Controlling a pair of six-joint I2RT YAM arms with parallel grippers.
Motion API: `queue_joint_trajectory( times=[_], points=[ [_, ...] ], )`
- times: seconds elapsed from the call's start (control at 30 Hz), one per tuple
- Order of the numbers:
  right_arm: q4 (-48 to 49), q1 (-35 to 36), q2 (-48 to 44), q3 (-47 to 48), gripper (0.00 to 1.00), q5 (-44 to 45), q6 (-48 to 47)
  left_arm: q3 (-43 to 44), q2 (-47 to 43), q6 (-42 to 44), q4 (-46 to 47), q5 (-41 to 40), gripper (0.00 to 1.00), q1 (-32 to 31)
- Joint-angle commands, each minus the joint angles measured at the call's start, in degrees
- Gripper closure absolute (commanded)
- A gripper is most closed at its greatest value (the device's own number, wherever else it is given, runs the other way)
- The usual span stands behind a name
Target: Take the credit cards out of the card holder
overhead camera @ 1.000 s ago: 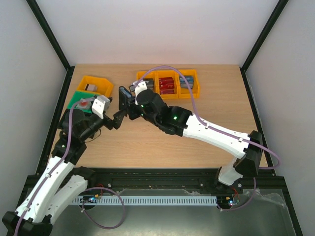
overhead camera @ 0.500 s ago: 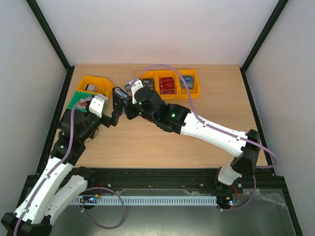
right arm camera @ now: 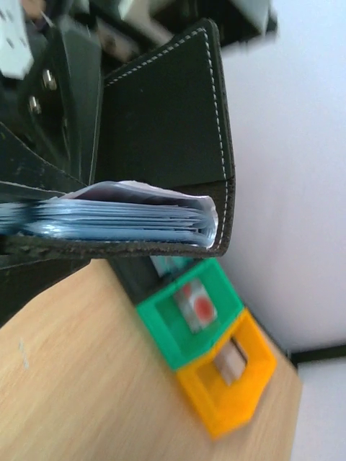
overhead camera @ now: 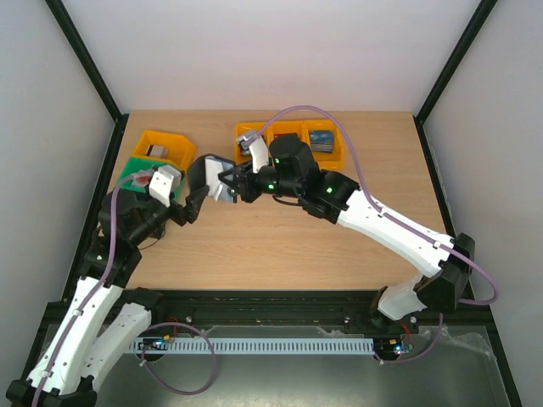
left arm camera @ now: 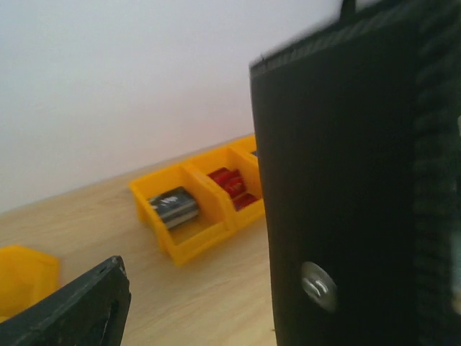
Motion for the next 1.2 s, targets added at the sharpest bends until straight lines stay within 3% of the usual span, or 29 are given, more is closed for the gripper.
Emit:
queue_joint_trajectory(
  times=[0.0,0.13,0.33,0.47,0.63,0.67,0.83,0.93,1.03,1.17],
  points=[
    [5.9,-0.2,-3.4,-1.0,0.98,-15.6,-1.2,0.5,-0.3,-4.3,-0.8,10.4,0.22,0.8],
    [7.2,-0.5,-3.0,-1.2,0.98,-17.1,-0.1,-0.2,-0.3,-2.7,0.1,19.1,0.07,0.8],
    [11.0,-0.5,-0.9,-1.7,0.98,-22.5,2.2,-1.1,0.6,-6.5,4.5,20.6,0.08,0.8],
    [12.7,-0.5,-1.5,-2.6,0.98,-25.8,1.4,-1.2,0.7,-7.4,4.8,22.2,0.41,0.8],
    [13.2,-0.5,-1.2,-2.7,0.98,-28.9,0.7,-2.0,0.0,-10.2,6.5,26.9,0.92,0.9],
    [12.9,-0.5,-1.4,-2.5,0.97,-29.2,0.1,-2.1,-0.1,-10.9,6.8,27.5,0.97,1.0],
    [10.7,-2.2,-3.7,-3.6,0.65,-29.1,-4.0,-2.6,-1.4,-16.2,8.8,29.8,0.98,2.0],
    [9.1,-4.0,-5.1,-4.8,0.52,-30.1,-6.6,-4.3,-2.5,-20.1,12.2,32.6,0.98,2.7],
    [6.7,-5.1,-6.2,-5.3,0.45,-31.1,-9.9,-5.1,-3.0,-22.6,14.7,34.6,0.98,3.0],
    [1.3,-5.7,-7.2,-4.2,0.43,-31.0,-15.7,-5.8,-3.2,-24.3,16.5,36.4,0.98,3.3]
  ],
)
